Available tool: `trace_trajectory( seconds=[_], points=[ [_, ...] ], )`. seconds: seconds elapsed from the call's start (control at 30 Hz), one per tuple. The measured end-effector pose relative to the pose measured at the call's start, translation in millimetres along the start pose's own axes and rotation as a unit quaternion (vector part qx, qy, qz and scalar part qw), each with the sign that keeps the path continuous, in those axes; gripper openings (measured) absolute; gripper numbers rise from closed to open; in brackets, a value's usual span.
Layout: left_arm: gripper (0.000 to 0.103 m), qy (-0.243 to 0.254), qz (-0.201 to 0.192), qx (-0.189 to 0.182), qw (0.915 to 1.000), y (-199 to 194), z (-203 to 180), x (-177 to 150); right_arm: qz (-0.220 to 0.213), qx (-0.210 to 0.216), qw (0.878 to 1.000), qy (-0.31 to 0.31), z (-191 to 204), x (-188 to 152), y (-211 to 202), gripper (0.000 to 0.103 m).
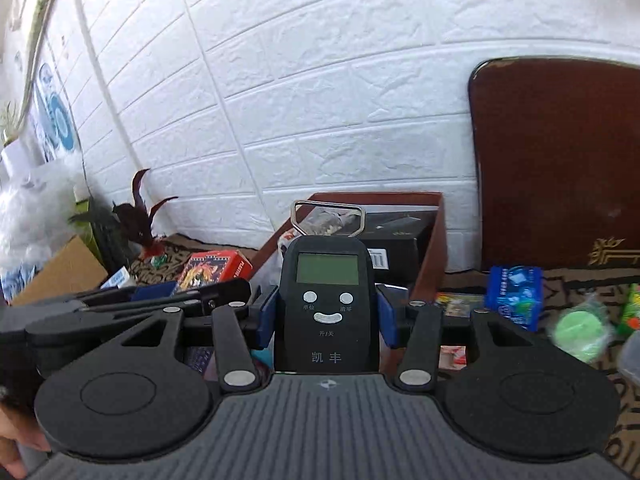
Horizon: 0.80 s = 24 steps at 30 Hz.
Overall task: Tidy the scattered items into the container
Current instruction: 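Carry both items to the brown shoebox and open both tools to drop them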
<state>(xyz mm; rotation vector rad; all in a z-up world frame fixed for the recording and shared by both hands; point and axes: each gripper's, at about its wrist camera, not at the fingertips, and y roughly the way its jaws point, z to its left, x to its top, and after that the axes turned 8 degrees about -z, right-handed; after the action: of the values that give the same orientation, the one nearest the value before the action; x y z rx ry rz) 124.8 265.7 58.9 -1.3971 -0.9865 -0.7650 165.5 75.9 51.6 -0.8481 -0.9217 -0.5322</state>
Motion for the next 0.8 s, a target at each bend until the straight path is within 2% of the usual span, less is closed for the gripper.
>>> trace_trajectory(
  seconds=[0.23, 0.43, 0.5, 0.57, 0.6, 0.63, 0.7, 0.77, 0.8],
  points=[
    [0.061, -0.005, 0.033, 0.005, 0.9994, 32.5, 22.5, -17.6, 0.028, -0.018, 0.999, 0.013, 1.1, -15.8, 40.8, 0.055],
    [0.063, -0.011, 0.038, -0.006, 0.9992, 41.2, 26.0, -21.7, 0.034, -0.037, 0.999, -0.005, -1.0, -23.9, 50.6, 0.055],
    [0.077, -0.016, 0.028, -0.008, 0.9995, 37.1, 27.6, -18.7, 0.031, -0.038, 0.999, -0.013, -0.9, -24.6, 51.0, 0.058],
    [0.085, -0.021, 0.005, 0.004, 0.9998, 29.4, 30.1, -14.2, 0.006, -0.041, 0.999, -0.019, -0.8, -19.6, 44.4, 0.065],
    [0.093, -0.023, -0.005, 0.011, 0.9997, 25.8, 31.5, -12.3, -0.006, -0.046, 0.999, -0.022, -0.5, -15.9, 40.8, 0.071],
    [0.097, -0.025, -0.013, 0.013, 0.9995, 22.7, 33.0, -10.4, -0.017, -0.048, 0.998, -0.026, -0.7, -12.4, 36.7, 0.073],
    [0.1, -0.029, -0.011, 0.002, 0.9995, 19.9, 33.5, -8.8, -0.032, -0.051, 0.997, -0.037, -0.7, -6.4, 28.7, 0.073],
    [0.103, -0.033, -0.008, 0.003, 0.9994, 19.0, 31.5, -9.4, -0.04, -0.056, 0.997, -0.046, -1.4, -4.4, 22.8, 0.08],
    [0.103, -0.033, -0.005, 0.005, 0.9994, 18.8, 30.0, -11.0, -0.04, -0.054, 0.997, -0.046, -2.0, -4.8, 20.5, 0.087]
  ],
)
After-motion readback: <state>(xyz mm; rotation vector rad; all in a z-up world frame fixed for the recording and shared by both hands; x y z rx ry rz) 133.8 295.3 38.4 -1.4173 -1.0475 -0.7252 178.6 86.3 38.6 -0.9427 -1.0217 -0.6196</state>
